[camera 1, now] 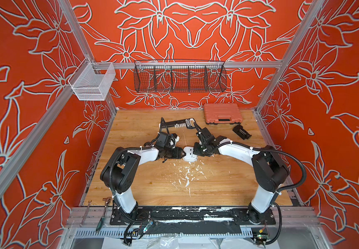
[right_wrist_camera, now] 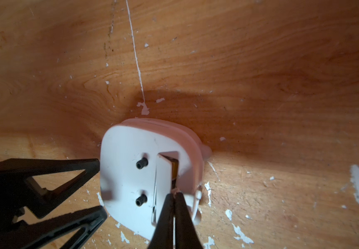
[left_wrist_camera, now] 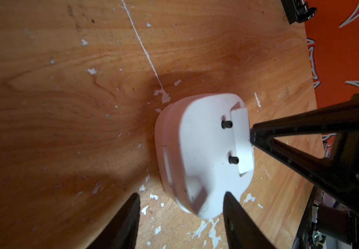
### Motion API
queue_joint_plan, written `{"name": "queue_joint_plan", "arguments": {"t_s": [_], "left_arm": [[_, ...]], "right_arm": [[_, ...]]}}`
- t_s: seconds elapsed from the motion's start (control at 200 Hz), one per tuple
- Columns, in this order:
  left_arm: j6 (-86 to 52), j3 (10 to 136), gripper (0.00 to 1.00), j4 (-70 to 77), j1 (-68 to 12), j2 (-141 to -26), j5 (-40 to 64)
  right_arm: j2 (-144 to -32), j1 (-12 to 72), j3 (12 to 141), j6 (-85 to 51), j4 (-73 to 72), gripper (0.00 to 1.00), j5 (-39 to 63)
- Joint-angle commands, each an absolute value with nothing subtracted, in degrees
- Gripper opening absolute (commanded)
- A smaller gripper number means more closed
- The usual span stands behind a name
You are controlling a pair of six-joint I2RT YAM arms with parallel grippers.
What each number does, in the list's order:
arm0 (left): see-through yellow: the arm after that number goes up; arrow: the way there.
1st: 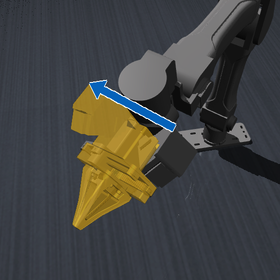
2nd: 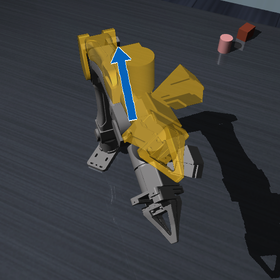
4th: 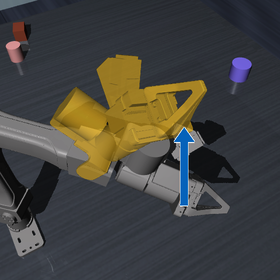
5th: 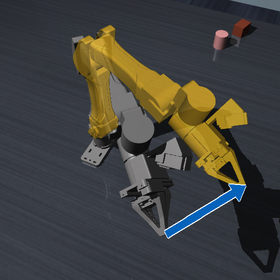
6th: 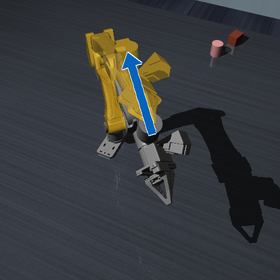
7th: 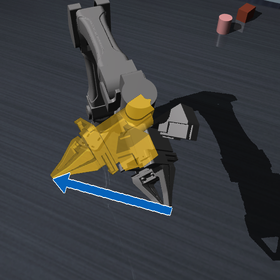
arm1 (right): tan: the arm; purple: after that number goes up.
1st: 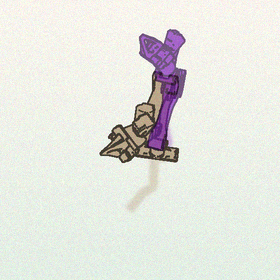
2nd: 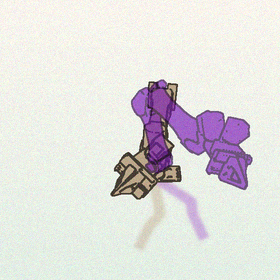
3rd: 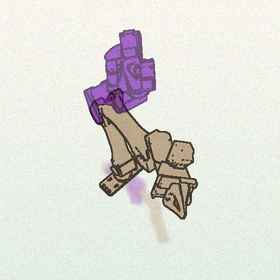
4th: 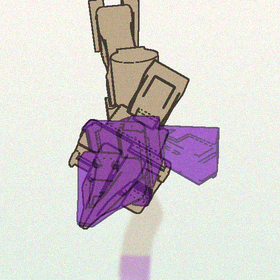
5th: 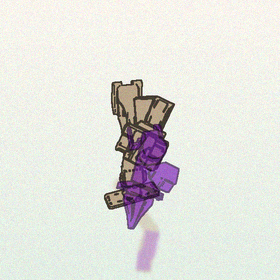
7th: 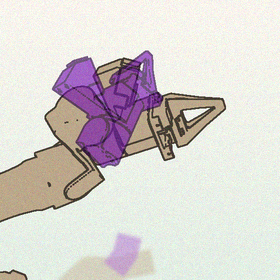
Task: Insert the battery into the alarm
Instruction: Install the cover on the alarm.
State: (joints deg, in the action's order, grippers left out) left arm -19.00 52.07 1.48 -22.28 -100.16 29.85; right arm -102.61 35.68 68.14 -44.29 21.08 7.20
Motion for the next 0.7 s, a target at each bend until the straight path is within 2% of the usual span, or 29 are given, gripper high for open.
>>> {"name": "queue_joint_plan", "arguments": {"t_s": [0.0, 0.696], "left_arm": [[-19.48, 51.56, 0.59, 3.22, -22.32, -101.18, 31.89], [-21.38, 48.4, 0.57, 4.52, -22.6, -101.16, 31.49]], "right_arm": [[-104.81, 35.39, 69.03, -44.66, 21.57, 0.01, 7.34], [-105.36, 32.44, 71.17, -43.12, 23.01, 0.0, 14.47]]}}
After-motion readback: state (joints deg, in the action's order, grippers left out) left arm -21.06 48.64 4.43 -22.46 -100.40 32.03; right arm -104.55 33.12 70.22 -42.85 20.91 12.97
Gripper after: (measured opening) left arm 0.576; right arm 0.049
